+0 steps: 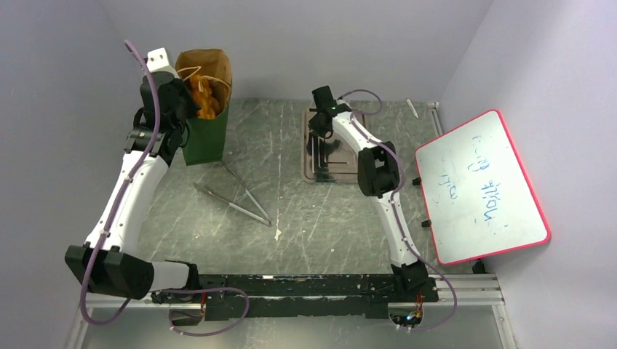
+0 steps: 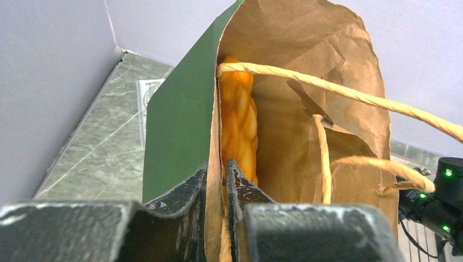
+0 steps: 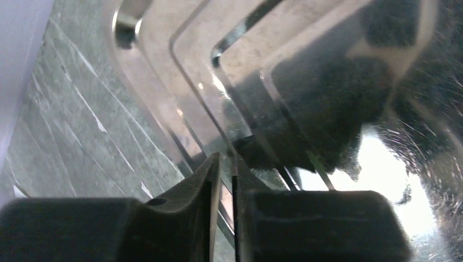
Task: Take the fake bread out of the paper bag
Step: Place the paper bag at the center of the board.
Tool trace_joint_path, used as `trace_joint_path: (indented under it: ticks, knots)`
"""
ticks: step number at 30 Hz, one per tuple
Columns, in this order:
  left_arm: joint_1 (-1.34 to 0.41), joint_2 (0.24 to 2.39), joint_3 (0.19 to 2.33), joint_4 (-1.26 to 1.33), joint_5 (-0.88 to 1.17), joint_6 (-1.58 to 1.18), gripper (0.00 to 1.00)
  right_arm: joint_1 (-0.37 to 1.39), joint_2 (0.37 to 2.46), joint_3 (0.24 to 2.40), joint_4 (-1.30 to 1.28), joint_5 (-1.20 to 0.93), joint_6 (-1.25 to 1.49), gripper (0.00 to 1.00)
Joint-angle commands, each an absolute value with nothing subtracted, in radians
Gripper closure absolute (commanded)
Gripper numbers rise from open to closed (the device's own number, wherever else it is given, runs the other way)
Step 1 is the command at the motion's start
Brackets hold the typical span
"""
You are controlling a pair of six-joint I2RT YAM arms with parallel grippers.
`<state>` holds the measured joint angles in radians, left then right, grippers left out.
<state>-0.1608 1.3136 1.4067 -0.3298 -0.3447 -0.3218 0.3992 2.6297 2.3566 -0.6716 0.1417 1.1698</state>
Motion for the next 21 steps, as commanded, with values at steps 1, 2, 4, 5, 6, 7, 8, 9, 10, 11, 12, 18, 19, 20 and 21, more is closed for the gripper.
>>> trace_joint_path:
  ticks: [1, 2, 4, 5, 6, 7, 8, 9, 10, 11, 12, 18, 19, 20, 21]
  knots:
    - [-0.166, 1.235, 1.421, -0.279, -0.357, -0.314, 0.93, 0.403, 2.546, 2.282, -0.632, 0.239, 0.985, 0.79]
    - [-0.166, 1.228, 1.423, -0.286, -0.359, -0.315, 0.93, 0.405, 2.509, 2.253, -0.619, 0.264, 0.930, 0.74]
    - [-0.166, 1.217, 1.430, -0.294, -0.353, -0.320, 0.93, 0.406, 2.439, 2.186, -0.618, 0.321, 0.829, 0.62]
    - [-0.166, 1.212, 1.432, -0.297, -0.347, -0.322, 0.93, 0.403, 2.404, 2.149, -0.624, 0.357, 0.794, 0.56]
    - [-0.166, 1.208, 1.434, -0.299, -0.342, -0.325, 0.93, 0.398, 2.368, 2.097, -0.624, 0.392, 0.764, 0.50]
    - [-0.166, 1.205, 1.437, -0.302, -0.337, -0.329, 0.93, 0.391, 2.327, 2.041, -0.613, 0.418, 0.735, 0.45]
    - [-0.166, 1.202, 1.440, -0.305, -0.331, -0.334, 0.93, 0.382, 2.288, 1.974, -0.598, 0.440, 0.703, 0.42]
    - [-0.167, 1.200, 1.444, -0.307, -0.328, -0.335, 0.93, 0.370, 2.244, 1.912, -0.575, 0.450, 0.675, 0.39]
    - [-0.167, 1.198, 1.445, -0.309, -0.325, -0.339, 0.93, 0.359, 2.204, 1.852, -0.550, 0.457, 0.649, 0.37]
    - [-0.167, 1.196, 1.442, -0.311, -0.323, -0.342, 0.93, 0.350, 2.166, 1.798, -0.523, 0.474, 0.625, 0.37]
    - [-0.167, 1.192, 1.437, -0.311, -0.321, -0.347, 0.93, 0.341, 2.132, 1.753, -0.508, 0.495, 0.602, 0.35]
    - [-0.167, 1.169, 1.400, -0.312, -0.304, -0.357, 0.93, 0.271, 2.065, 1.637, -0.515, 0.498, 0.502, 0.29]
    - [-0.167, 1.163, 1.393, -0.313, -0.302, -0.389, 0.93, 0.264, 2.065, 1.627, -0.521, 0.498, 0.492, 0.29]
    - [-0.167, 1.157, 1.387, -0.314, -0.302, -0.396, 0.93, 0.255, 2.064, 1.612, -0.519, 0.496, 0.486, 0.29]
    - [-0.167, 1.151, 1.382, -0.317, -0.304, -0.397, 0.93, 0.245, 2.063, 1.593, -0.511, 0.484, 0.481, 0.28]
